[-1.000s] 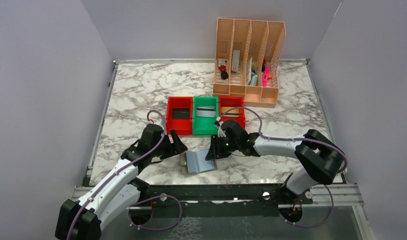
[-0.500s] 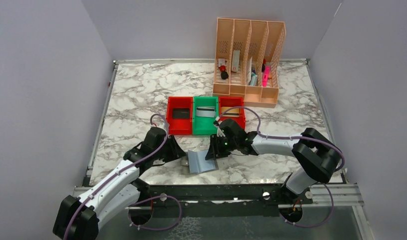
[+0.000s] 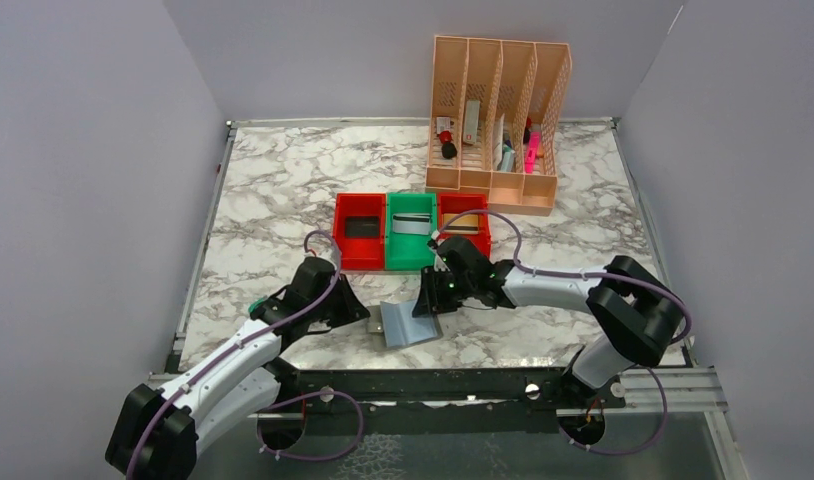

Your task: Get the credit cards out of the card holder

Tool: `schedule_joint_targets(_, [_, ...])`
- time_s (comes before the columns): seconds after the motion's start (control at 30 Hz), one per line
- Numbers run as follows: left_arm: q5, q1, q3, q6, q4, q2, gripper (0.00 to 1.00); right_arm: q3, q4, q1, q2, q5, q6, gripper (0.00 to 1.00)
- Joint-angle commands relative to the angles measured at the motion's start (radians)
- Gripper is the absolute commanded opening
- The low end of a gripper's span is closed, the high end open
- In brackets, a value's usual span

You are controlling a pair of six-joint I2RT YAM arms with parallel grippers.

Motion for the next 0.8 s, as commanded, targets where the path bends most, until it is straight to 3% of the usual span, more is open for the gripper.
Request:
schedule_joint_targets(0.0, [-0.017,-0.008,-0.014,-0.001,0.031,0.001,0.1,0.029,-0.075,0.002,-0.063,0.095,-0.026,0.36])
schedule_joint_targets(0.17, [-0.017,-0.009,-0.017,0.004,0.039,0.001,0.09,0.029,-0.113,0.002,-0.075,0.15,-0.035,0.37])
schedule_joint_targets(0.77, [0.004,-0.009,-0.027,0.014,0.067,0.012,0.0,0.016,-0.031,0.002,0.005,0.009,-0.017,0.36])
